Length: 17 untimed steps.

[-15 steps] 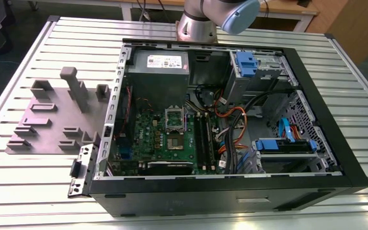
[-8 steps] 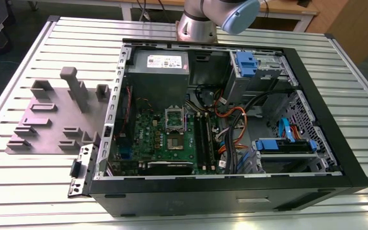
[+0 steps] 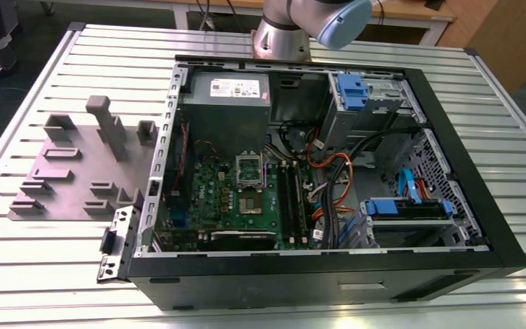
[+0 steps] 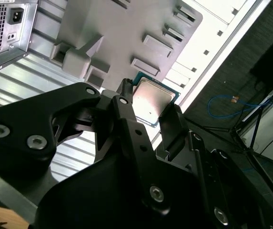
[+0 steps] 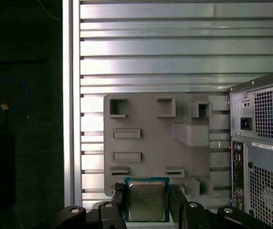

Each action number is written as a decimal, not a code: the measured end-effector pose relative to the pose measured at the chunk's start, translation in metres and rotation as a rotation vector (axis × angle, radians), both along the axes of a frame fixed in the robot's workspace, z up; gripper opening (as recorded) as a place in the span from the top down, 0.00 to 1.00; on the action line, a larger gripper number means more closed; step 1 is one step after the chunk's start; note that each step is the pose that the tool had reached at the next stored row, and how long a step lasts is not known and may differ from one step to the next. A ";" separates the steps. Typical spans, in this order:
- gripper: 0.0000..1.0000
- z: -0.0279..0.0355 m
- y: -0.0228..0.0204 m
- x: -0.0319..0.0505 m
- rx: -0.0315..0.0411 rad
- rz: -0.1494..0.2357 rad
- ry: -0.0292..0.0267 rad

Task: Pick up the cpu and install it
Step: 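Pick up the cpu and move it towards the insertion slot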

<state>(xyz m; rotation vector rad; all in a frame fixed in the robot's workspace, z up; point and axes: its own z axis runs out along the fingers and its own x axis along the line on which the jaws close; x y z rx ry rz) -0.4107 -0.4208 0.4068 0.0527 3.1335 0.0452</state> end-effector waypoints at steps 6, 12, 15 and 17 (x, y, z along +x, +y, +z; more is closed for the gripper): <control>0.53 0.0000 0.0000 0.0038 0.0000 0.000 0.0000; 0.53 0.0000 0.0000 0.0071 -0.0001 0.000 0.0000; 0.53 0.0001 0.0000 0.0083 -0.0001 0.000 0.0001; 0.53 0.0001 0.0000 0.0093 -0.0001 0.000 0.0001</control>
